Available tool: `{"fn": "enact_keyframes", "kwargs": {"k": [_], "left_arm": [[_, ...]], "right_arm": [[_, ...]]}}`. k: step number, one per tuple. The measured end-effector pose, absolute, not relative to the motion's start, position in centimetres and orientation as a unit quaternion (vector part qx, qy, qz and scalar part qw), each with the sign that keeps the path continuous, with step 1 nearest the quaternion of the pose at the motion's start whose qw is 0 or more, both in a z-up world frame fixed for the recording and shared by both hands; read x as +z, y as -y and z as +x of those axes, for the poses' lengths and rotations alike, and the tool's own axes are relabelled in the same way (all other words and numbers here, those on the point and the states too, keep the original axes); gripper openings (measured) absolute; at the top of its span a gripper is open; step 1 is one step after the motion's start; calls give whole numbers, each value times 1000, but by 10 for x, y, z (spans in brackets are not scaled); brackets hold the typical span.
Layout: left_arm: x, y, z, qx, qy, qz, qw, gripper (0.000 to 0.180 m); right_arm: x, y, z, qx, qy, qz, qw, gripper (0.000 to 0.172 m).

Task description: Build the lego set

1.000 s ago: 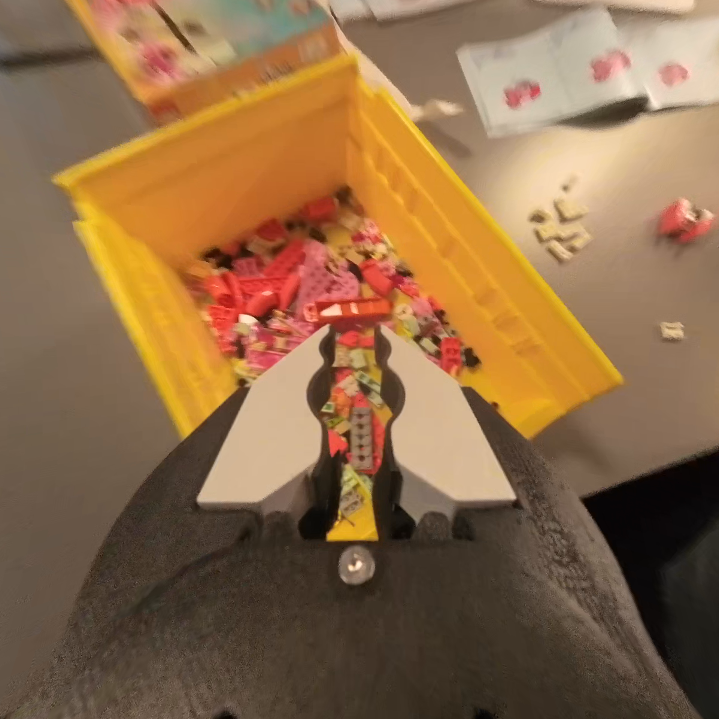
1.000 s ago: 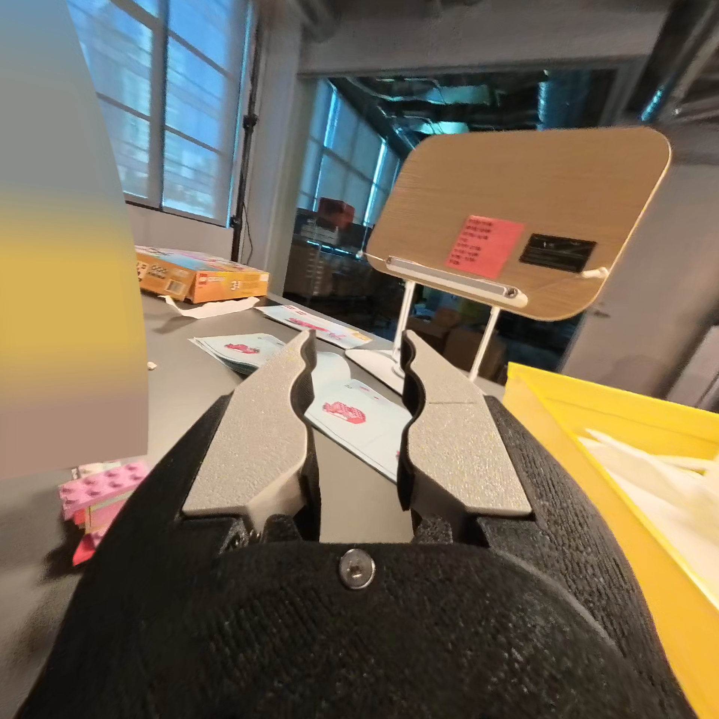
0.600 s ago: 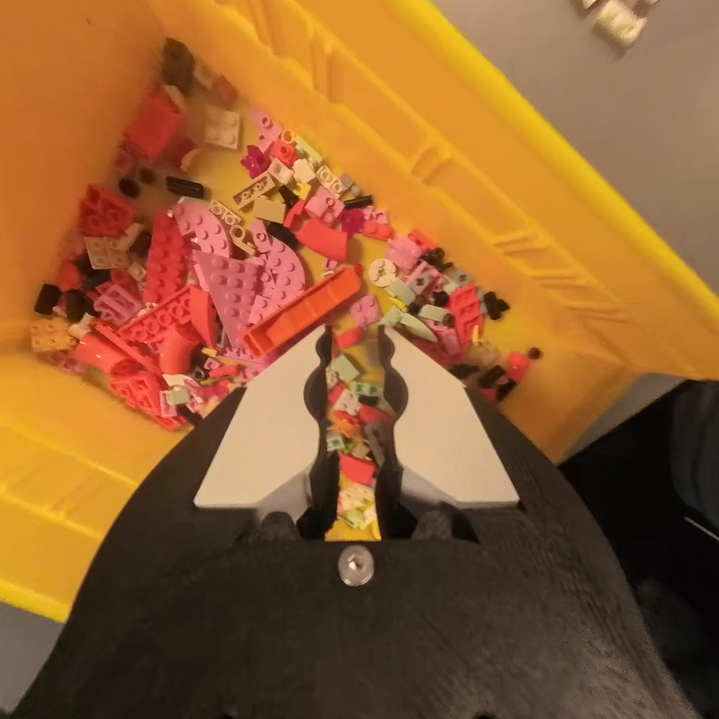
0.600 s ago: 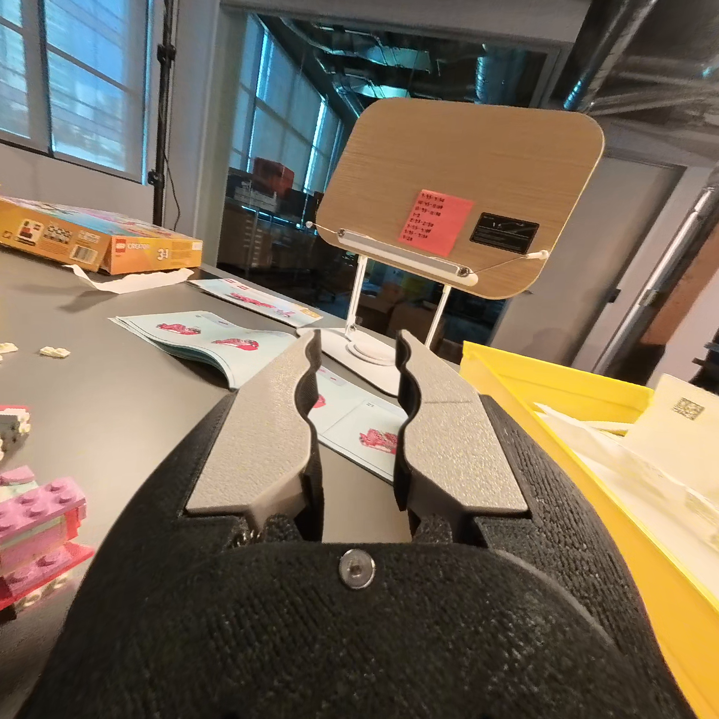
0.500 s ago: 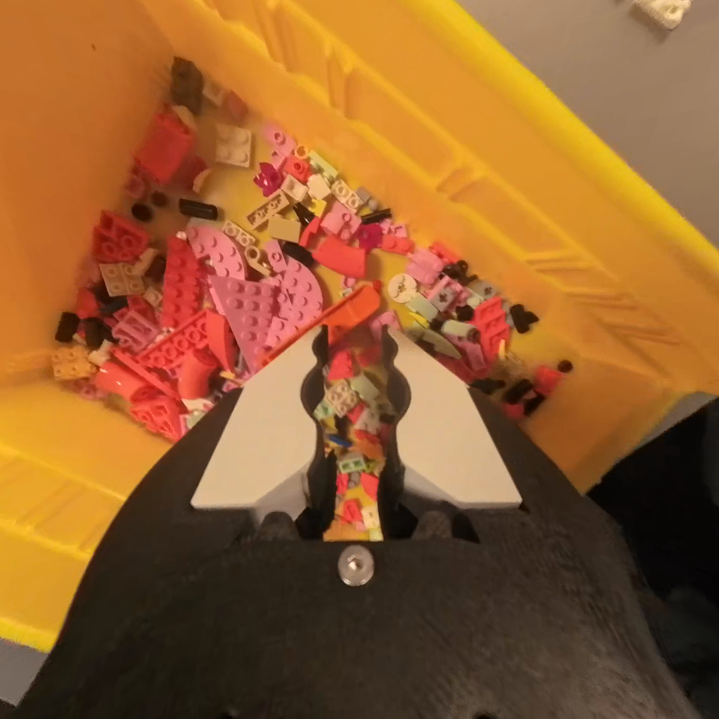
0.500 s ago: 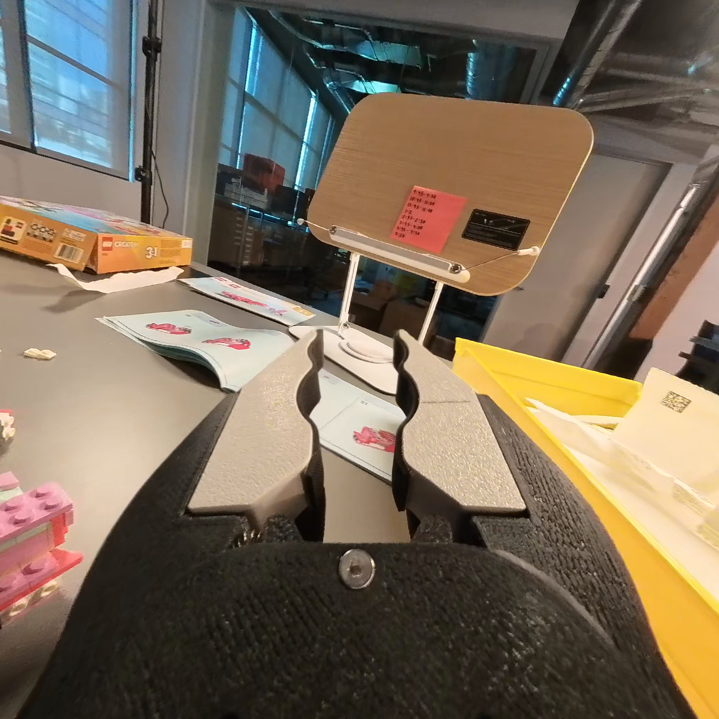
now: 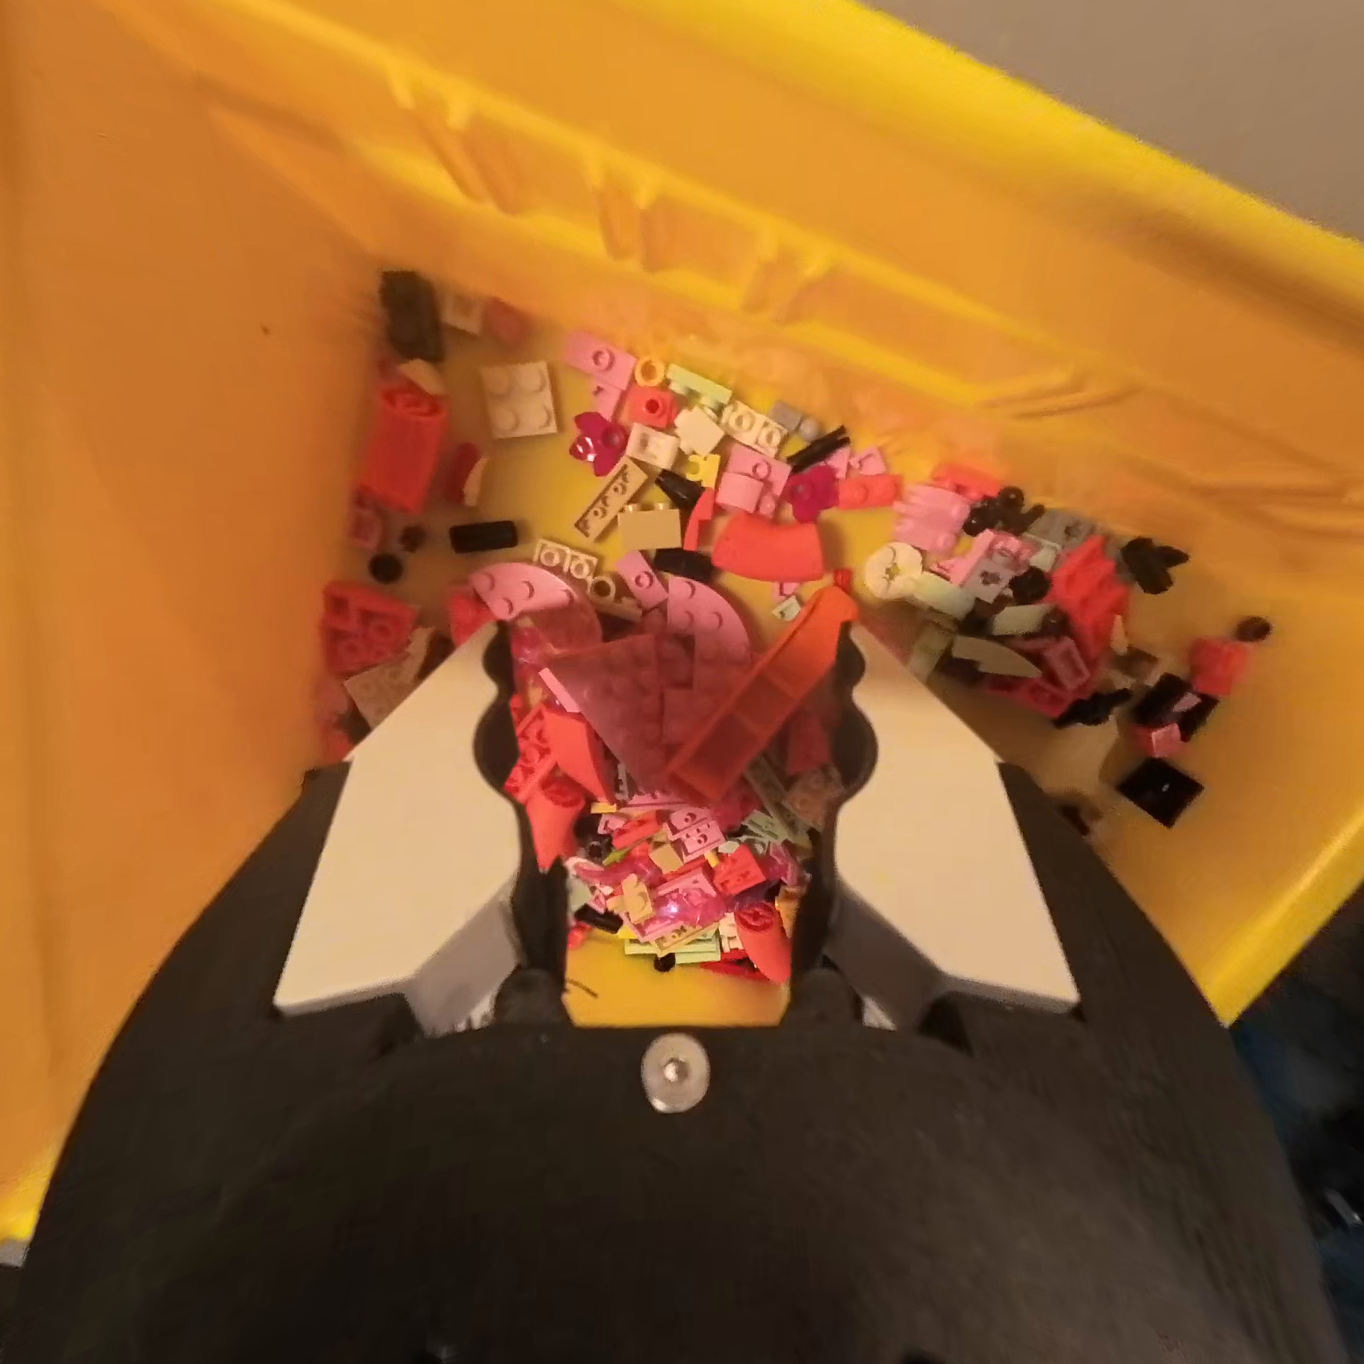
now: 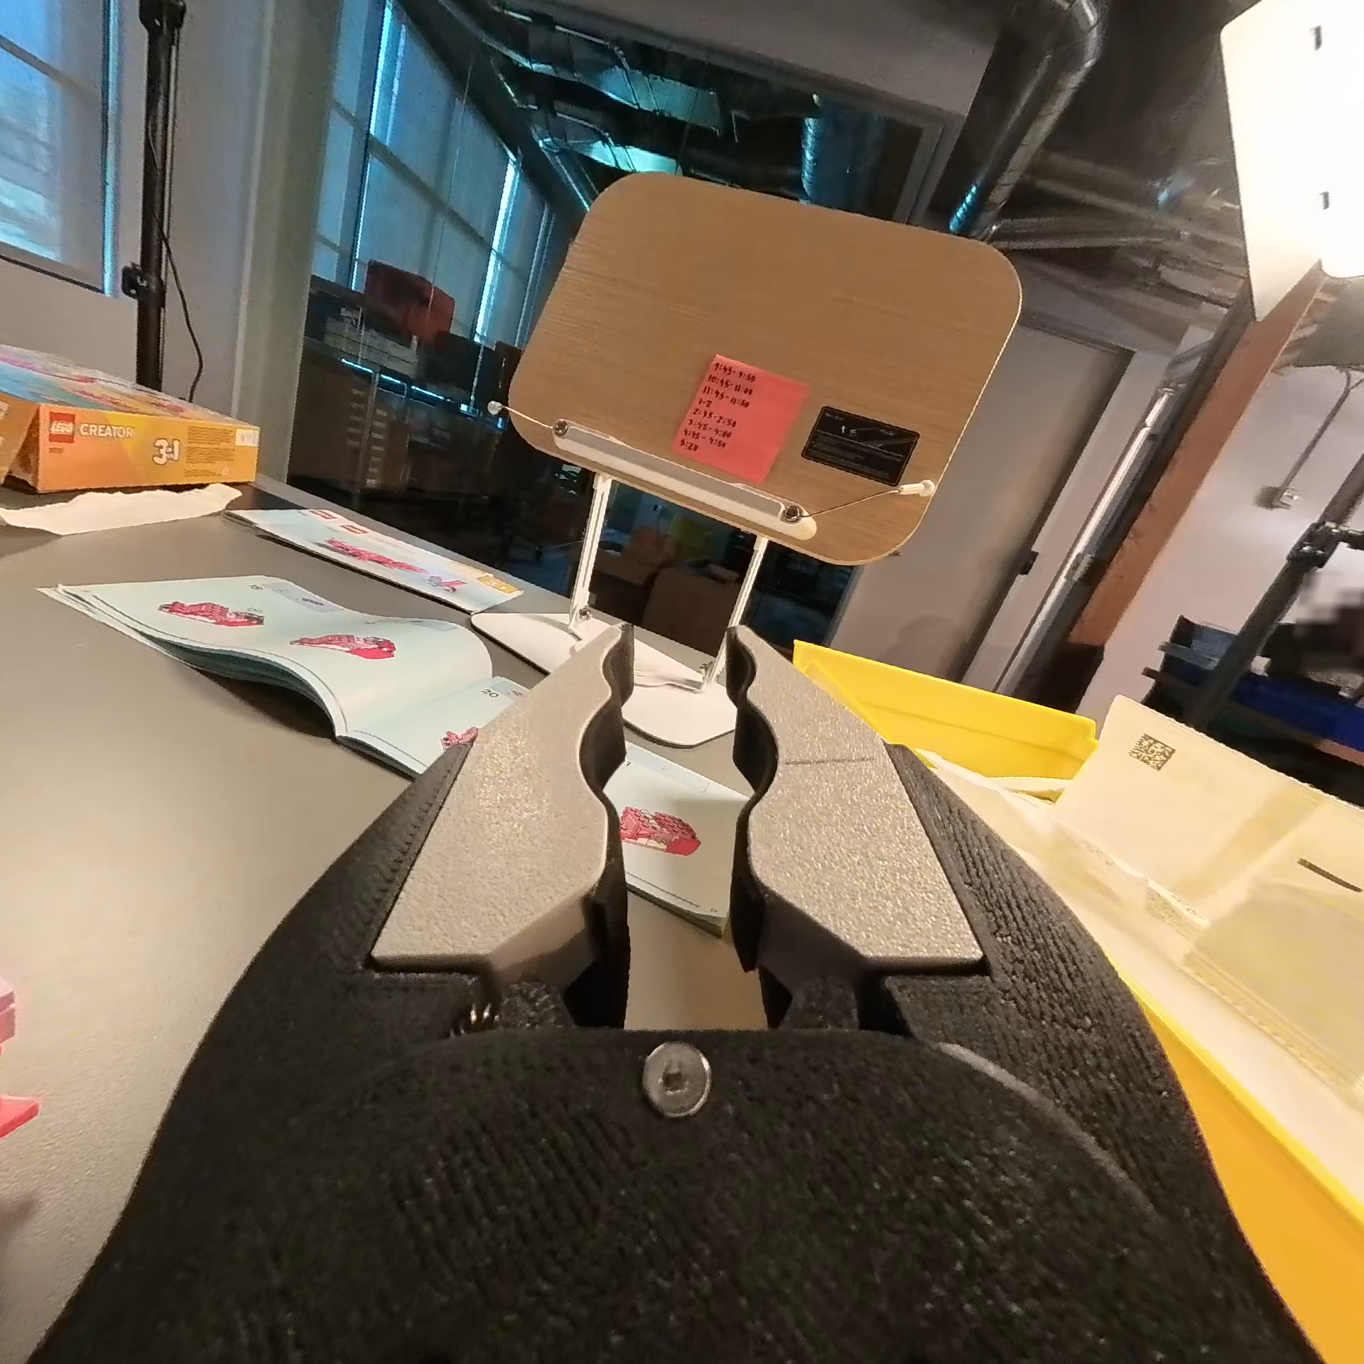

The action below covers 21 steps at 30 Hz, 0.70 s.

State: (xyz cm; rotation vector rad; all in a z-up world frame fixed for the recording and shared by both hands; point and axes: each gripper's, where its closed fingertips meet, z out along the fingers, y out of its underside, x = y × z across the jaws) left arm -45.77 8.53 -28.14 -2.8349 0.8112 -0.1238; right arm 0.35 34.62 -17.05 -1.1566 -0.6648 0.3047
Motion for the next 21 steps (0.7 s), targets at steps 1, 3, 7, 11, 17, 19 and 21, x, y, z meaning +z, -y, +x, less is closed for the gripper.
{"fn": "enact_keyframes", "kwargs": {"k": [1,3,7,11,17,19,21], "left_arm": [[-282,-83,-458,-44,-279,-955,88,81],[-283,-77,-458,-42,-309,-947,80,62],[-282,-62,-455,-51,-332,-940,57,49],[-279,-57,-450,-68,-338,-937,54,53],[-263,-127,-462,-6,-285,-935,210,38],[-262,-140,-461,-9,-281,-933,225,31],[-265,-146,-459,-22,-292,-930,222,27]], "right_arm": [[-171,-346,3,140,308,-535,775,23],[-171,-347,3,138,309,-535,774,22],[-172,-347,2,135,311,-536,773,22],[-173,-347,2,136,312,-536,772,22],[-173,-347,2,137,312,-538,771,21],[-174,-347,2,136,313,-539,770,21],[-174,-348,2,136,313,-540,769,21]]}}
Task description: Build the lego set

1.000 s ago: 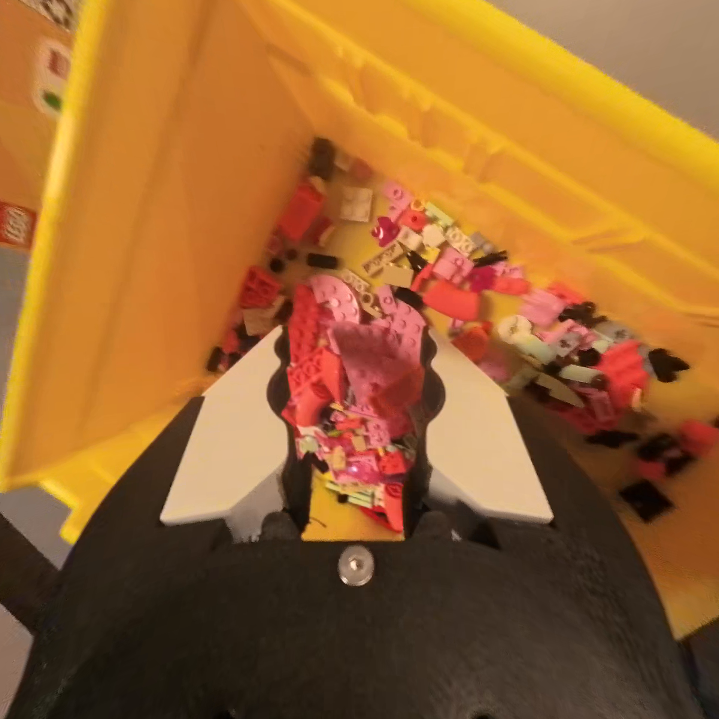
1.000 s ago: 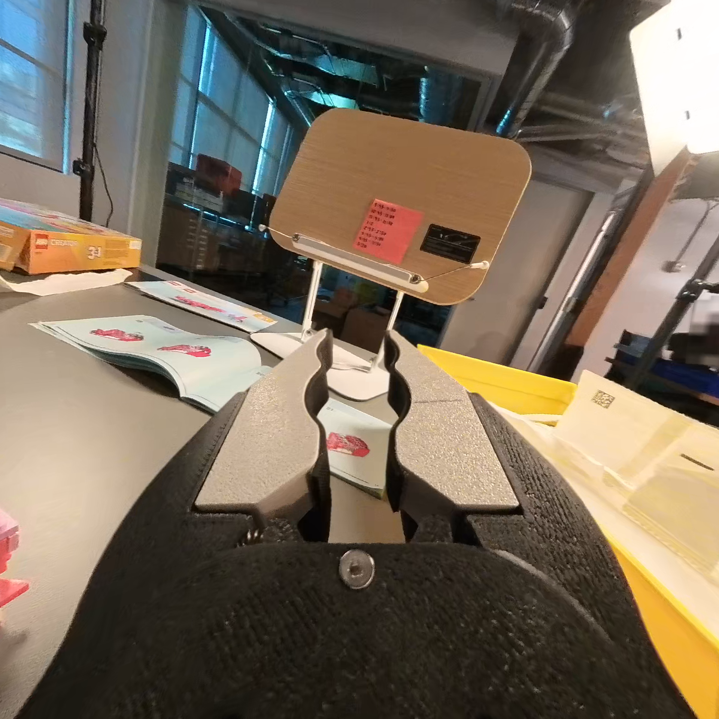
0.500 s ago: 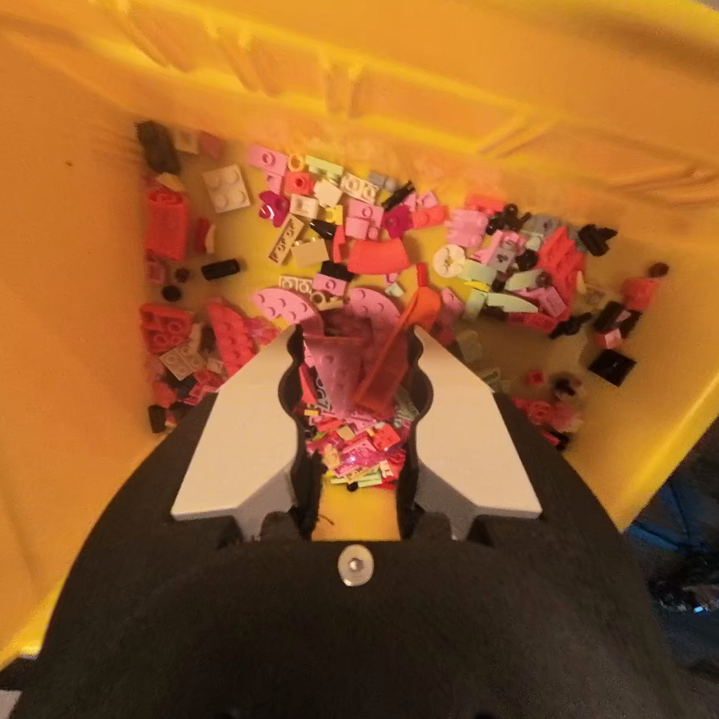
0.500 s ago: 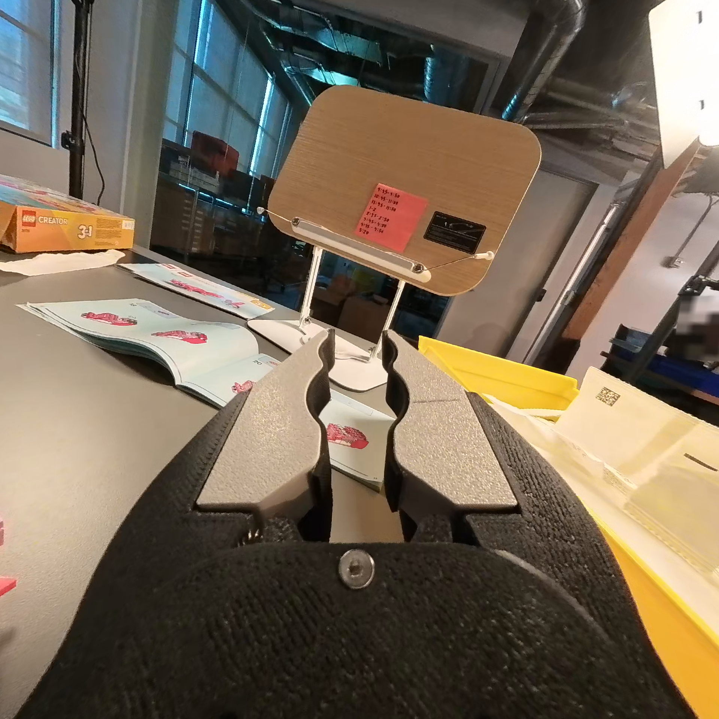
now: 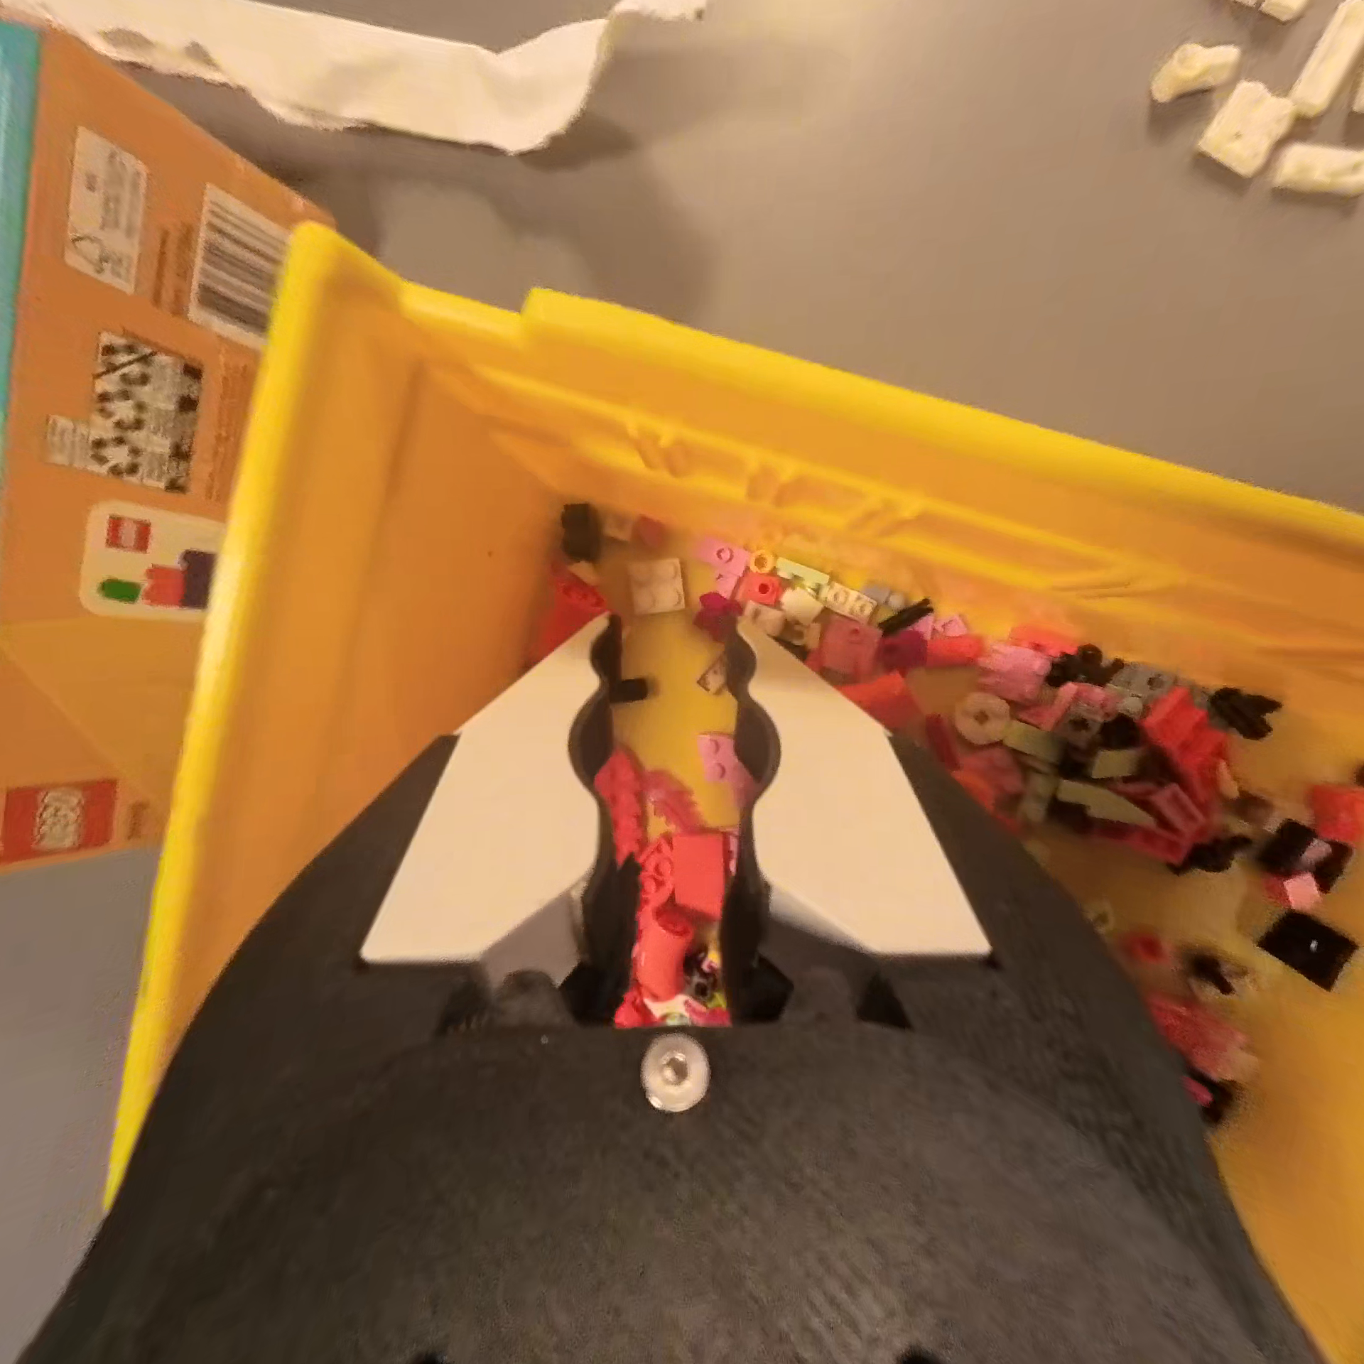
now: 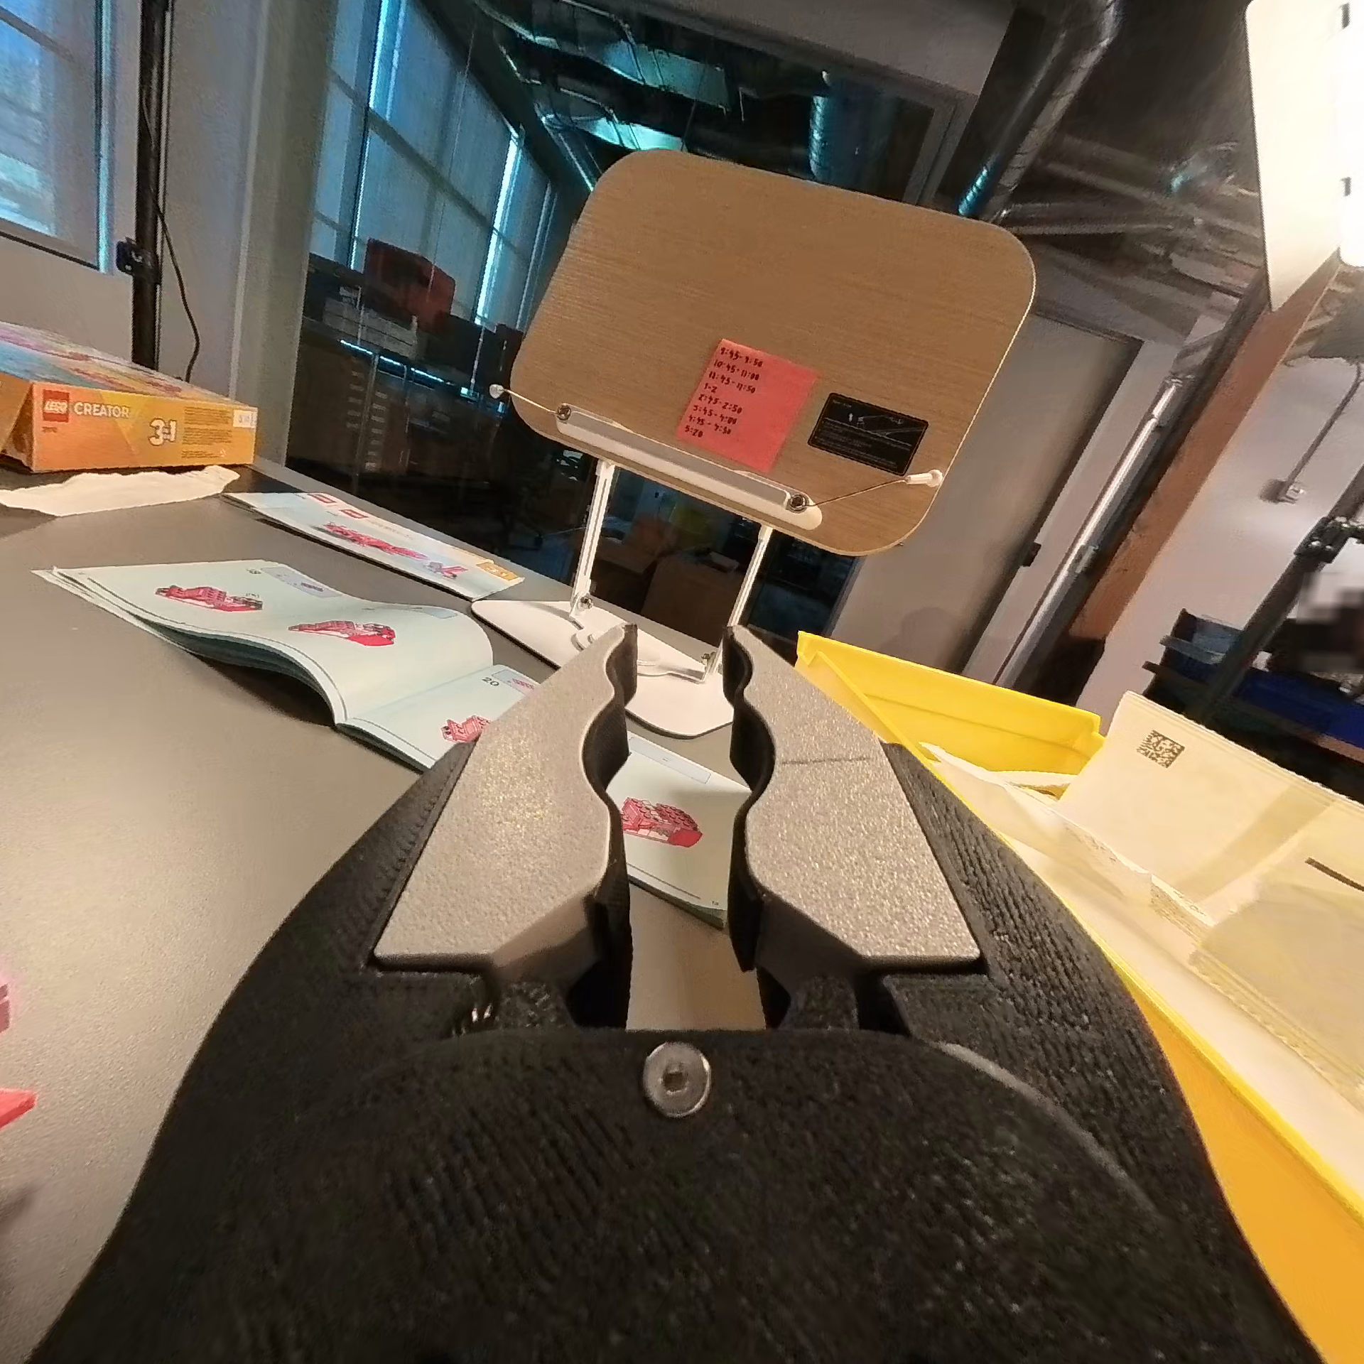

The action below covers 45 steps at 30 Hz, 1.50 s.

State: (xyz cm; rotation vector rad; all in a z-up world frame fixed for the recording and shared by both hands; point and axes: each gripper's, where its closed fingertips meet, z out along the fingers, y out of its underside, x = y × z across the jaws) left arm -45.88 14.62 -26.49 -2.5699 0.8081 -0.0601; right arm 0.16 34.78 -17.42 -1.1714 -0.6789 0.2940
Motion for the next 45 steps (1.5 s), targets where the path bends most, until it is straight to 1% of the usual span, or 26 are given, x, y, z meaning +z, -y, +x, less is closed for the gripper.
{"fn": "enact_keyframes", "kwargs": {"k": [5,10,12,15,19,23,28,33,40,42,45], "left_arm": [[-270,-145,-439,-103,-339,-912,206,27],[-270,-153,-447,-52,-360,-907,212,24],[-269,-158,-457,-20,-354,-912,207,17],[-270,-157,-470,-3,-347,-921,179,10],[-261,-168,-458,-46,-348,-912,214,0],[-265,-184,-456,-38,-345,-906,243,0],[-279,-186,-455,-33,-347,-906,240,0],[-280,-197,-448,-21,-346,-898,271,0],[-289,-200,-452,19,-350,-900,259,0],[-289,-196,-457,32,-355,-904,235,0],[-290,-183,-466,23,-351,-920,172,0]], "right_arm": [[-176,-349,1,132,314,-544,767,21],[-177,-350,1,128,317,-546,765,20],[-177,-350,0,127,317,-546,765,20],[-178,-350,0,125,319,-547,764,19],[-178,-350,0,124,320,-545,765,19],[-178,-351,1,122,318,-547,765,18],[-177,-351,2,125,314,-547,766,18],[-177,-351,2,126,314,-548,765,18],[-177,-351,2,127,312,-548,766,18],[-177,-351,2,126,312,-549,765,18],[-177,-352,2,127,311,-549,765,17]]}}
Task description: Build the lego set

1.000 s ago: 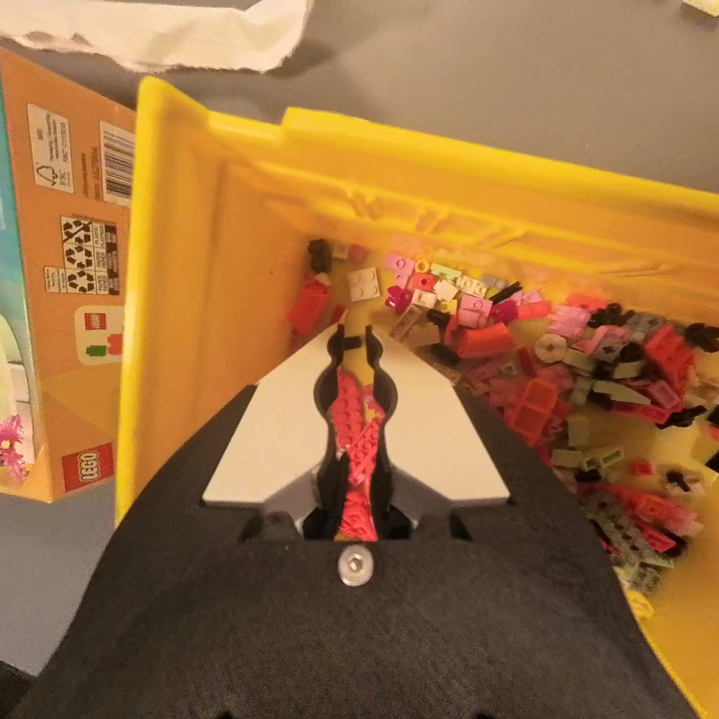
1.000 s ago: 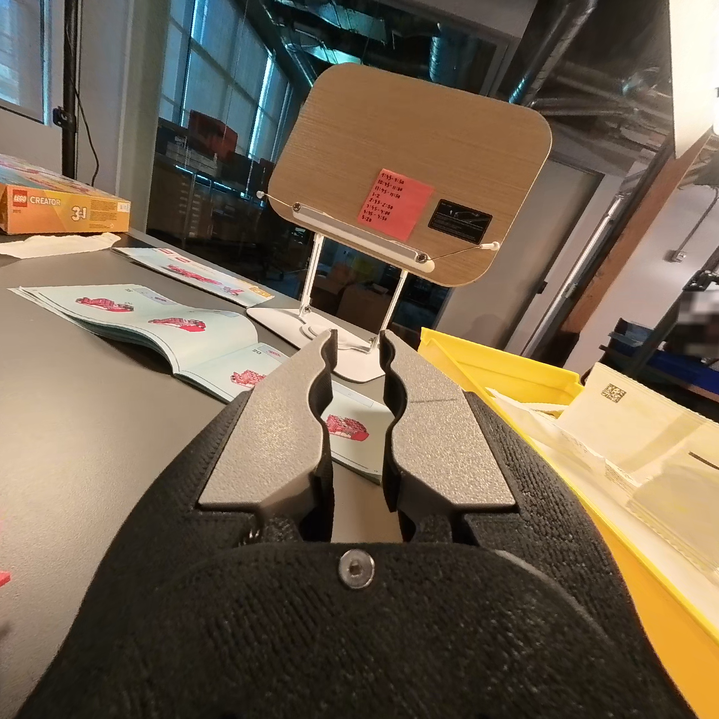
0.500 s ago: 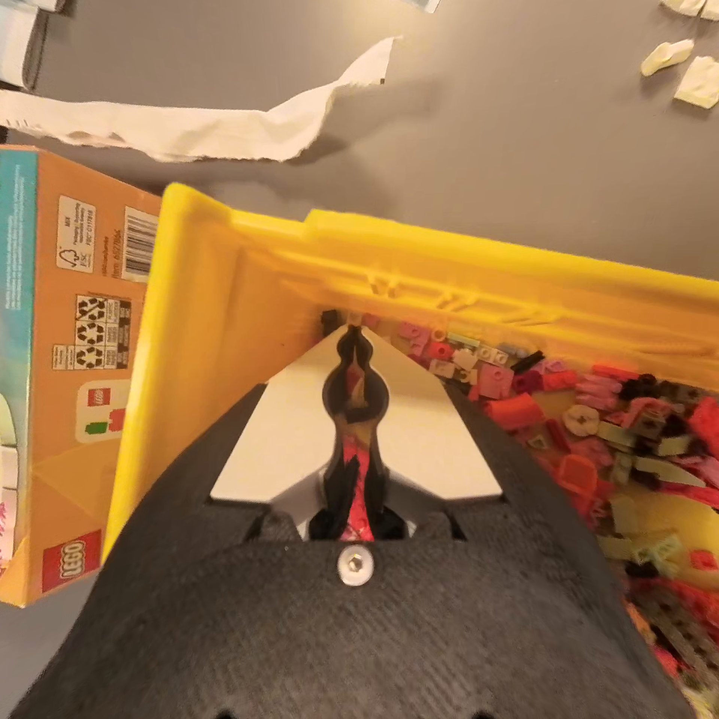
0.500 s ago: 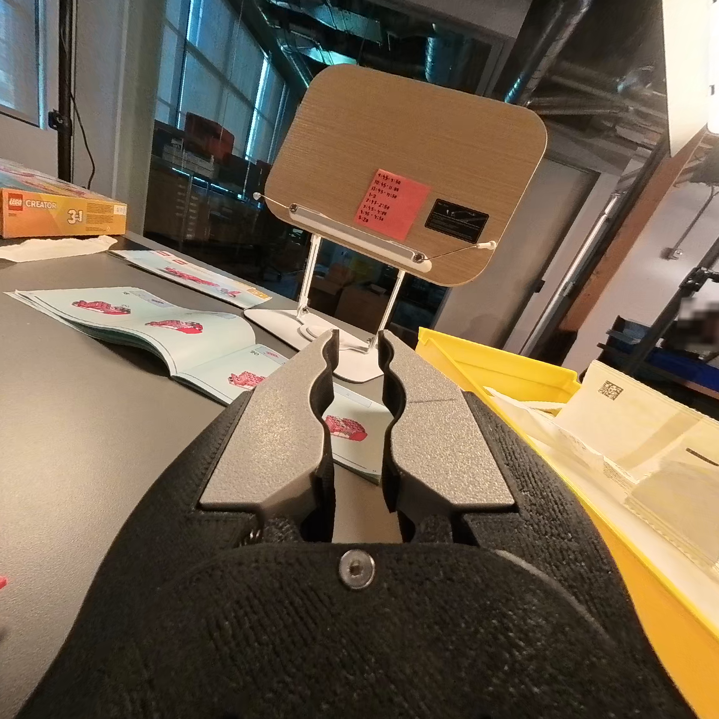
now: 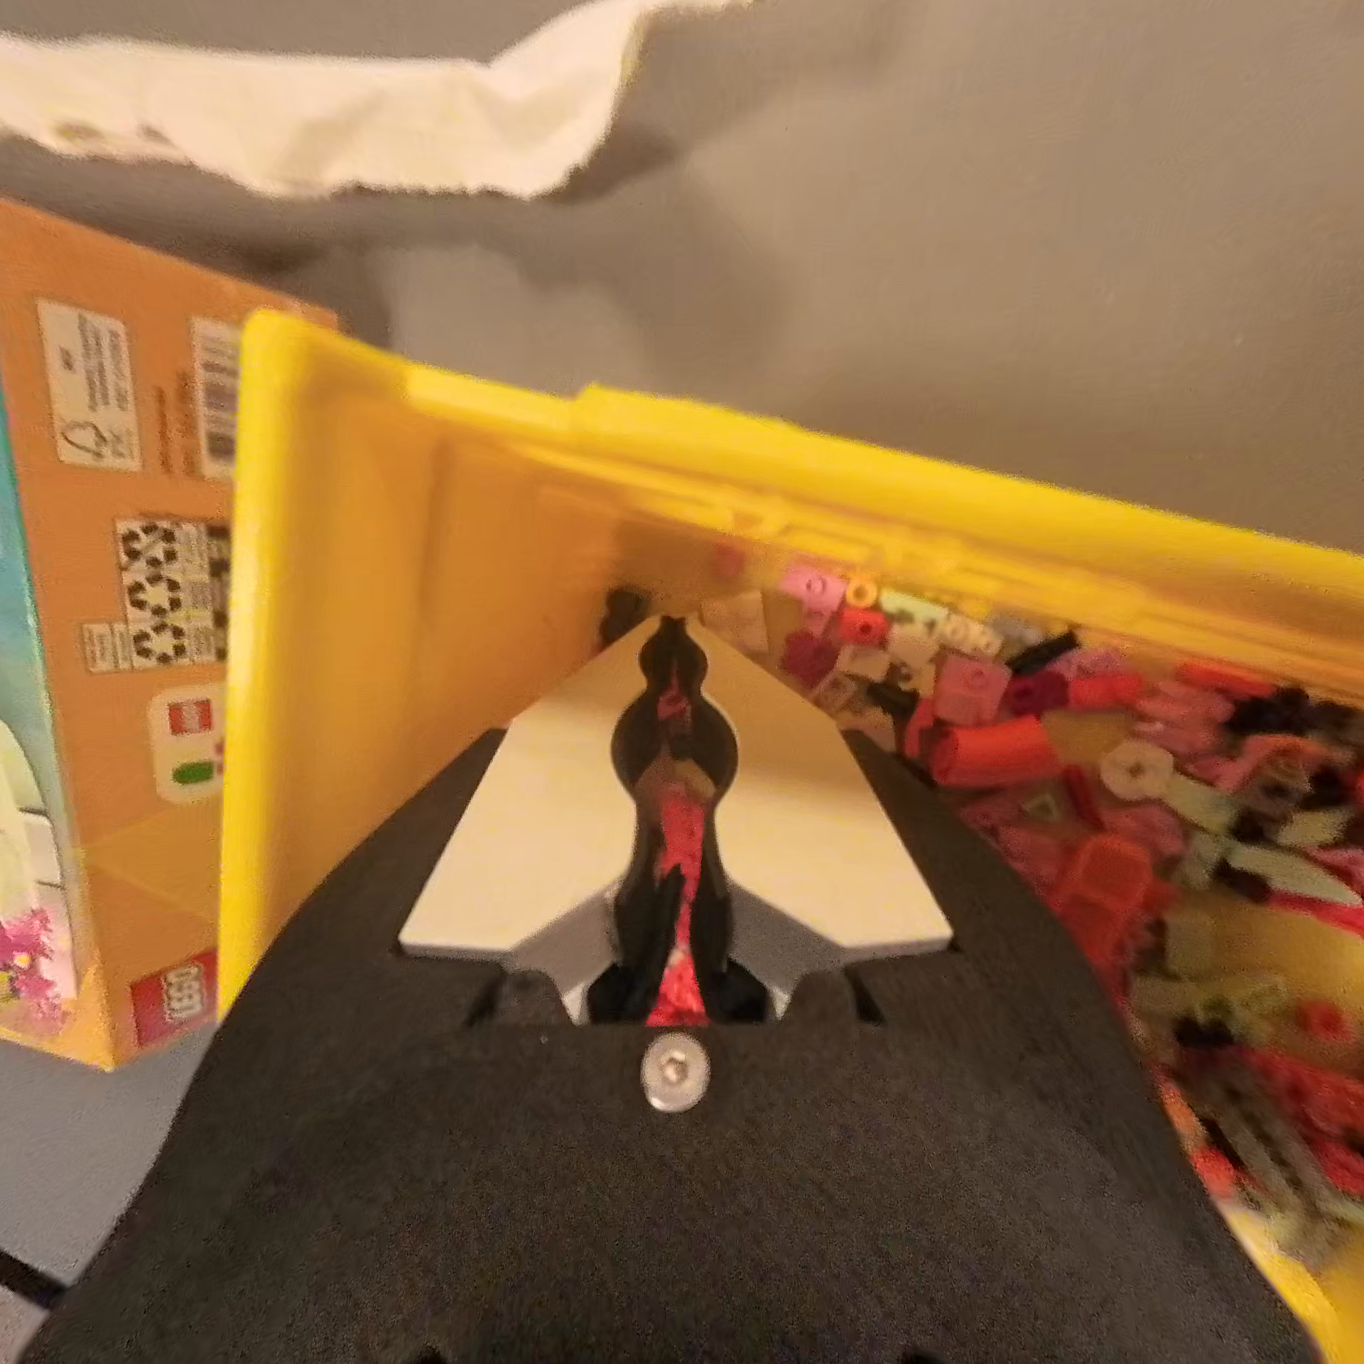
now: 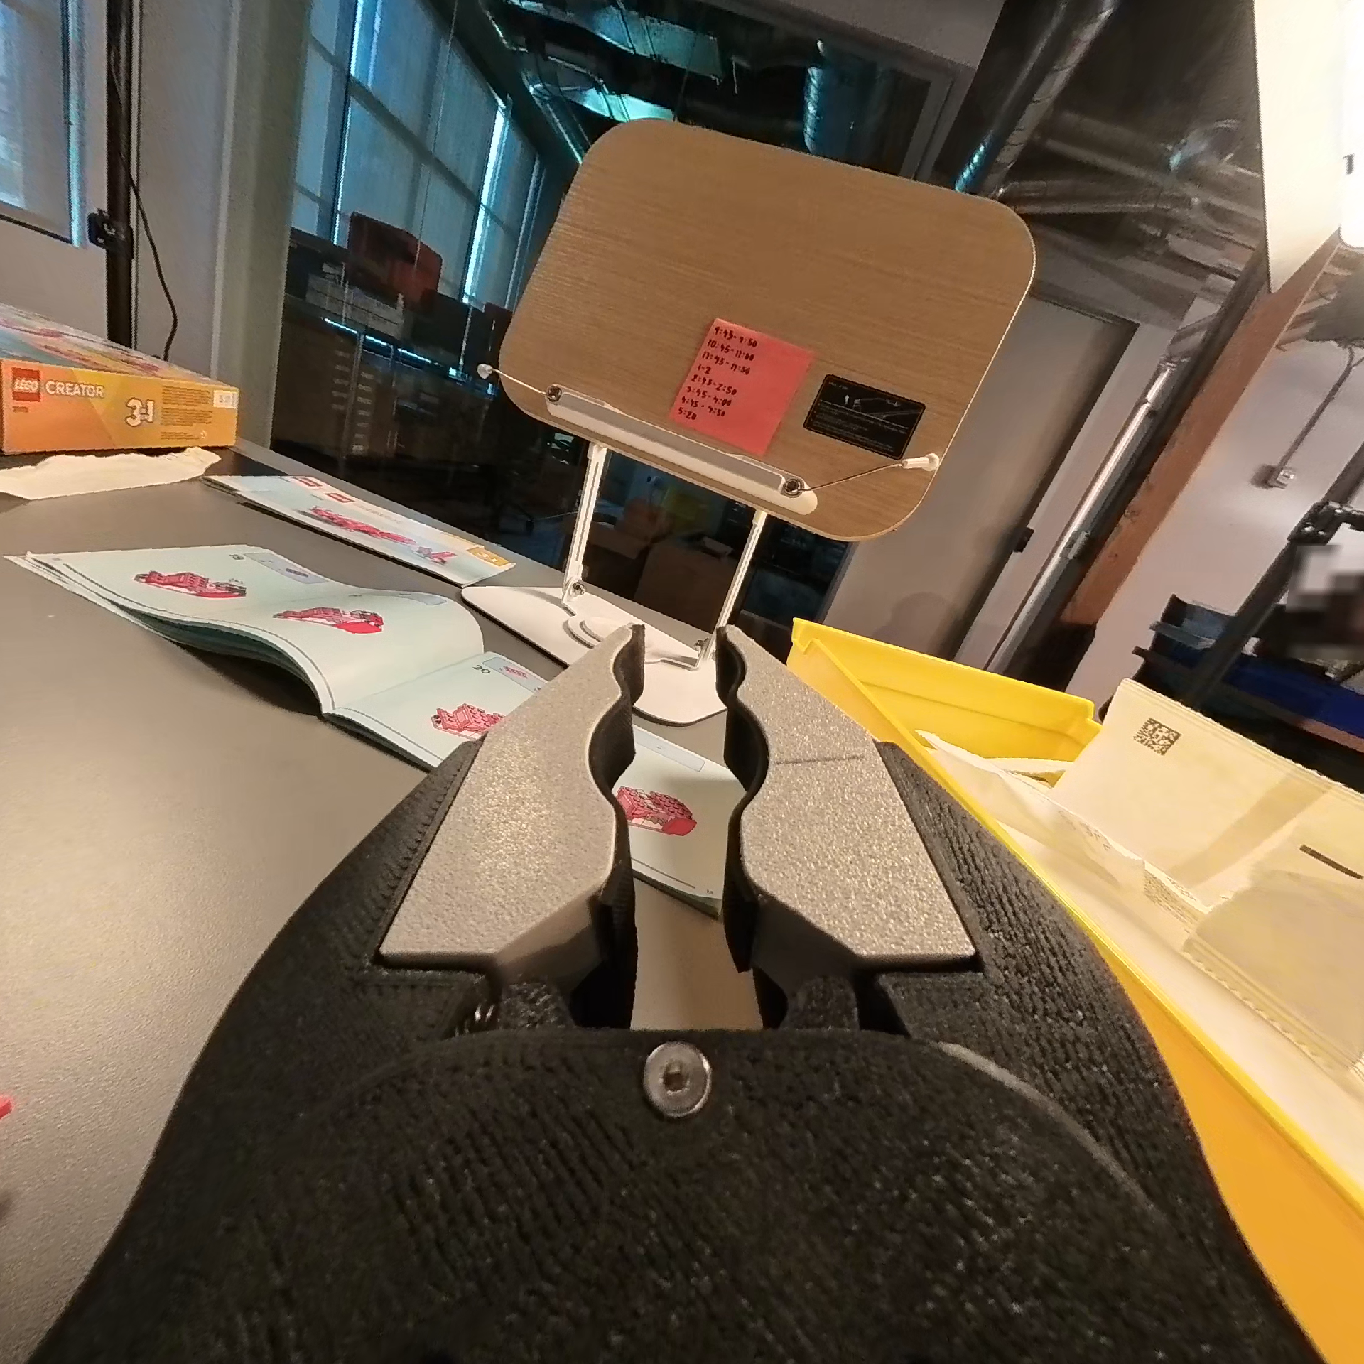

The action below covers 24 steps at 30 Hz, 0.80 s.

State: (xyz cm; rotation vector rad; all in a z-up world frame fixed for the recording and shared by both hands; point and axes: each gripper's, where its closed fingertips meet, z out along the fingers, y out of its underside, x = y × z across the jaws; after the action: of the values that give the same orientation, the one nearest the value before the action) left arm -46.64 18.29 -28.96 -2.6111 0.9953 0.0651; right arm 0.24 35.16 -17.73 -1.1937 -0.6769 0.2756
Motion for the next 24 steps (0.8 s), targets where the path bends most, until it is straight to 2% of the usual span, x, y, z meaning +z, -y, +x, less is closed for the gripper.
{"fn": "enact_keyframes", "kwargs": {"k": [2,9,16,24], "left_arm": [[-289,-177,-473,20,-346,-926,150,0],[-288,-176,-471,-54,-265,-946,181,0],[-289,-175,-473,-62,-241,-951,182,18],[-276,-179,-463,-104,-230,-948,195,11]], "right_arm": [[-177,-352,3,127,310,-549,765,17],[-177,-352,3,129,308,-549,766,17],[-177,-352,3,129,309,-550,765,17],[-178,-352,3,130,309,-551,764,17]]}}
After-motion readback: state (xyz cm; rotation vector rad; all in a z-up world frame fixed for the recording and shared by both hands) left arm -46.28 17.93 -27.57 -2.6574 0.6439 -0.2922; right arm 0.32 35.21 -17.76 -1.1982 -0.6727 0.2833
